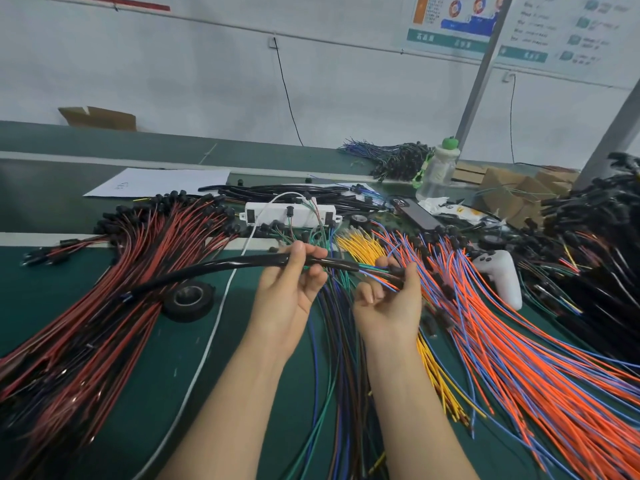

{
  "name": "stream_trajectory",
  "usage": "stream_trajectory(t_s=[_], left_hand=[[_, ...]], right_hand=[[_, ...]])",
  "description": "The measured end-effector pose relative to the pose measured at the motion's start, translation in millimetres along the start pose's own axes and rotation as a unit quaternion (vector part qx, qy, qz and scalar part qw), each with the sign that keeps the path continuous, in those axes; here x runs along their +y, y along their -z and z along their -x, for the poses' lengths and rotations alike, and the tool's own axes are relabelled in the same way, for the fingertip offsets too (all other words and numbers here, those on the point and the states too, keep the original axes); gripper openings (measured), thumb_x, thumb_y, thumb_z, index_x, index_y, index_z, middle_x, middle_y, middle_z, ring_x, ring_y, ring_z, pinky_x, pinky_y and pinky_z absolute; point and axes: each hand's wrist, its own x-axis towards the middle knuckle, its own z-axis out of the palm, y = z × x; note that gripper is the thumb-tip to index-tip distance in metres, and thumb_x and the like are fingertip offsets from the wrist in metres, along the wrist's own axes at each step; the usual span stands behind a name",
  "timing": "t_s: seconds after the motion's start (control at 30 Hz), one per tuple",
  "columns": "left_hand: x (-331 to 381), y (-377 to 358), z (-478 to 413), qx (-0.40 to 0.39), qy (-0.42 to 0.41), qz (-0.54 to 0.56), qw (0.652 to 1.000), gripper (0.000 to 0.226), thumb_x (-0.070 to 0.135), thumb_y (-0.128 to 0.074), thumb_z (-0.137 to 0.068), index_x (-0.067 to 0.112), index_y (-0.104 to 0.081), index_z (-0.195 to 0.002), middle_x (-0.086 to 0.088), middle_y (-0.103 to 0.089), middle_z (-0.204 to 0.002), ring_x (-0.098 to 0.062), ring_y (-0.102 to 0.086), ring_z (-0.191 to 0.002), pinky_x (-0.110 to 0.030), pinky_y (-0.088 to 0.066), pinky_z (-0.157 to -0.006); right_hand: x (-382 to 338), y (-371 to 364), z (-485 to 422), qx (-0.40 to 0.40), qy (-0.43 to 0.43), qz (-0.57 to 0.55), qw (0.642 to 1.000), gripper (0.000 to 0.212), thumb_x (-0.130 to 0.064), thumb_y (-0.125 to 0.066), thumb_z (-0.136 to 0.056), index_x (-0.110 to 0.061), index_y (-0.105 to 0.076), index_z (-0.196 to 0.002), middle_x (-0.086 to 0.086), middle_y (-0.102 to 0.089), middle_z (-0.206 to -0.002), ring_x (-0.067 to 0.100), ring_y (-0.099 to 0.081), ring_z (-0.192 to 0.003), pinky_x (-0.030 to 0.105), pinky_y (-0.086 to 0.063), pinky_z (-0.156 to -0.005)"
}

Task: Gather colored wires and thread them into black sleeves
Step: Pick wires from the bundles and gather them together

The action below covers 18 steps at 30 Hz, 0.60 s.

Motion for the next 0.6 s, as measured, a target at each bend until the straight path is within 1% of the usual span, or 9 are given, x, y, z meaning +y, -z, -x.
stream_trajectory(t_s=[0.1, 0.23, 0.3, 0.37, 0.4, 0.43, 0.47, 0.53, 0.6], left_hand=[[-6.2, -3.2, 1.8, -0.008, 0.0, -0.018, 1.0, 0.023, 0.017, -0.044, -0.097, 0.005, -0.056, -0.081, 0.002, -0.069, -0.07, -0.001, -0.055, -0.051, -0.012, -0.05, -0.054], [-13.3, -6.2, 2.2, -0.018, 0.007, -0.017, 1.0, 0.025, 0.019, -0.043, -0.097, 0.005, -0.056, -0.08, 0.001, -0.07, -0.072, -0.001, -0.055, -0.051, -0.013, -0.051, -0.055], [-18.7, -10.3, 3.9, -0.036, 0.018, -0.023, 0.999, 0.028, 0.017, -0.041, -0.098, 0.004, -0.056, -0.078, -0.001, -0.071, -0.073, -0.002, -0.056, -0.05, -0.014, -0.051, -0.053], [-24.8, -15.2, 6.4, -0.051, 0.034, -0.037, 0.997, 0.028, 0.016, -0.04, -0.098, 0.004, -0.056, -0.078, -0.002, -0.071, -0.073, -0.003, -0.057, -0.05, -0.014, -0.051, -0.053], [-27.1, -17.7, 7.1, -0.058, 0.042, -0.046, 0.996, 0.028, 0.016, -0.041, -0.098, 0.003, -0.057, -0.079, -0.002, -0.071, -0.074, -0.002, -0.057, -0.051, -0.015, -0.052, -0.054], [-28.8, -20.7, 7.5, -0.067, 0.048, -0.059, 0.995, 0.026, 0.016, -0.041, -0.098, 0.003, -0.057, -0.081, -0.001, -0.071, -0.075, -0.002, -0.056, -0.052, -0.016, -0.052, -0.055], [-29.5, -24.5, 7.6, -0.08, 0.051, -0.075, 0.993, 0.024, 0.015, -0.042, -0.098, 0.002, -0.057, -0.084, -0.001, -0.071, -0.077, -0.002, -0.056, -0.053, -0.016, -0.053, -0.055], [-27.7, -33.0, 7.0, -0.107, 0.05, -0.101, 0.988, 0.018, 0.013, -0.044, -0.098, 0.003, -0.057, -0.09, -0.002, -0.071, -0.085, -0.003, -0.056, -0.054, -0.018, -0.053, -0.055], [-20.3, -37.5, 5.4, -0.132, 0.033, -0.1, 0.986, 0.013, 0.01, -0.046, -0.096, 0.009, -0.058, -0.092, -0.001, -0.069, -0.094, -0.003, -0.055, -0.056, -0.018, -0.052, -0.056]], right_hand=[[2.1, -3.9, 0.2, 0.015, 0.023, 0.041, 0.999, 0.036, -0.032, -0.037, -0.102, -0.013, -0.05, -0.074, 0.001, -0.061, -0.062, 0.006, -0.025, -0.03, 0.015, -0.021, -0.031], [6.3, -6.6, 2.1, 0.013, 0.027, 0.056, 0.998, 0.036, -0.03, -0.036, -0.102, -0.012, -0.049, -0.074, 0.009, -0.069, -0.073, 0.006, -0.026, -0.028, 0.015, -0.021, -0.031], [10.1, -7.4, 4.5, 0.014, 0.015, 0.06, 0.998, 0.034, -0.03, -0.036, -0.102, -0.012, -0.048, -0.075, 0.01, -0.069, -0.073, 0.007, -0.038, -0.03, 0.013, -0.028, -0.031], [10.0, -7.1, 5.5, 0.025, 0.003, 0.05, 0.998, 0.033, -0.03, -0.038, -0.102, -0.012, -0.047, -0.076, 0.009, -0.07, -0.066, 0.014, -0.057, -0.046, 0.015, -0.043, -0.038], [7.5, -6.9, 4.6, 0.033, 0.002, 0.045, 0.998, 0.032, -0.03, -0.038, -0.102, -0.012, -0.047, -0.076, 0.008, -0.069, -0.064, 0.017, -0.06, -0.053, 0.017, -0.047, -0.041], [3.9, -6.5, 3.4, 0.04, 0.002, 0.038, 0.998, 0.032, -0.029, -0.038, -0.102, -0.012, -0.047, -0.076, 0.007, -0.068, -0.064, 0.017, -0.061, -0.054, 0.017, -0.048, -0.041], [-0.6, -6.1, 2.0, 0.046, 0.002, 0.029, 0.999, 0.031, -0.028, -0.038, -0.102, -0.012, -0.048, -0.077, 0.007, -0.066, -0.064, 0.015, -0.06, -0.05, 0.016, -0.045, -0.038], [-10.7, -3.2, -0.7, 0.062, -0.002, 0.001, 0.998, 0.031, -0.025, -0.038, -0.102, -0.013, -0.048, -0.076, 0.003, -0.06, -0.063, 0.01, -0.051, -0.039, 0.013, -0.034, -0.031], [-21.4, 2.2, -4.3, 0.088, -0.002, -0.046, 0.995, 0.029, -0.021, -0.039, -0.101, -0.012, -0.047, -0.075, 0.001, -0.057, -0.052, 0.006, -0.038, -0.03, 0.013, -0.025, -0.028]])
